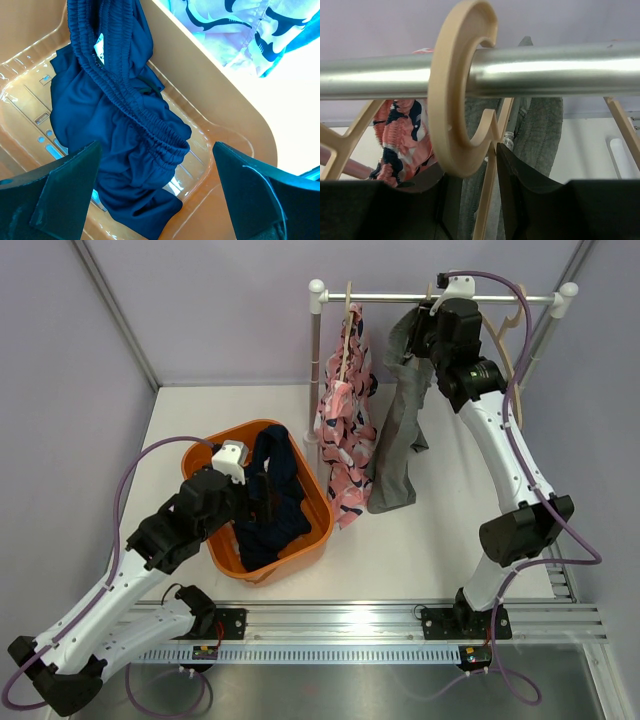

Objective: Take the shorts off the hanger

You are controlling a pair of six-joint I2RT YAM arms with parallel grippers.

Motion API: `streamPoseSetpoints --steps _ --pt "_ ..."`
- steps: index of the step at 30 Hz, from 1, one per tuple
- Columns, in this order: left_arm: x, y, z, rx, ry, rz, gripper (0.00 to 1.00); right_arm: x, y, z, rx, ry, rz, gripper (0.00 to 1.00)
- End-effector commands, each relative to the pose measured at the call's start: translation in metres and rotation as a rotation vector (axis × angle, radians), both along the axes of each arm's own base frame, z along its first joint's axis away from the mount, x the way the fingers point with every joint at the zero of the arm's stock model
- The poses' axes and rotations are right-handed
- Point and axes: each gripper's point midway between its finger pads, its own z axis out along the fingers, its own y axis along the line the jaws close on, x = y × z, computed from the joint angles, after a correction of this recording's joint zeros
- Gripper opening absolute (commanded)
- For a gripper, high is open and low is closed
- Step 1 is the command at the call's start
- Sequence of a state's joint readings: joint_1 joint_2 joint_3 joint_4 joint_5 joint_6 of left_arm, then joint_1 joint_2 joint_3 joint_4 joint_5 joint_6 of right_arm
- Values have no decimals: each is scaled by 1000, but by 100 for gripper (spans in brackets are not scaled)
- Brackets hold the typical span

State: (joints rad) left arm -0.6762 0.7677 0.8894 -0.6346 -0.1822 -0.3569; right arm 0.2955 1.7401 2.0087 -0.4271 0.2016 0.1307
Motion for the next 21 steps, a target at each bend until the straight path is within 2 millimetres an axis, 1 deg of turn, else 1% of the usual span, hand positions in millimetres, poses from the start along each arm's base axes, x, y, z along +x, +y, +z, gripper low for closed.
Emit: streamPoseSetpoints --steps 1,6,15,16,17,21 --pt "1 -7 7 -24 -32 -30 99 14 -2 3 5 -35 -44 39" --pt "2 -7 6 -20 -29 -28 99 23 -2 -7 -2 -34 -65 40" --pt "3 -8 3 -12 -20 -27 99 31 -11 -7 -18 -66 -118 39" --pt "3 -7 3 -11 -18 -27 99 31 -11 -7 -20 -69 -117 37" --pt "3 -8 3 -11 -18 -27 99 32 -11 -7 -23 -68 -119 32" --pt "3 -7 3 -10 -18 -26 99 35 -9 -10 -34 -56 -110 22"
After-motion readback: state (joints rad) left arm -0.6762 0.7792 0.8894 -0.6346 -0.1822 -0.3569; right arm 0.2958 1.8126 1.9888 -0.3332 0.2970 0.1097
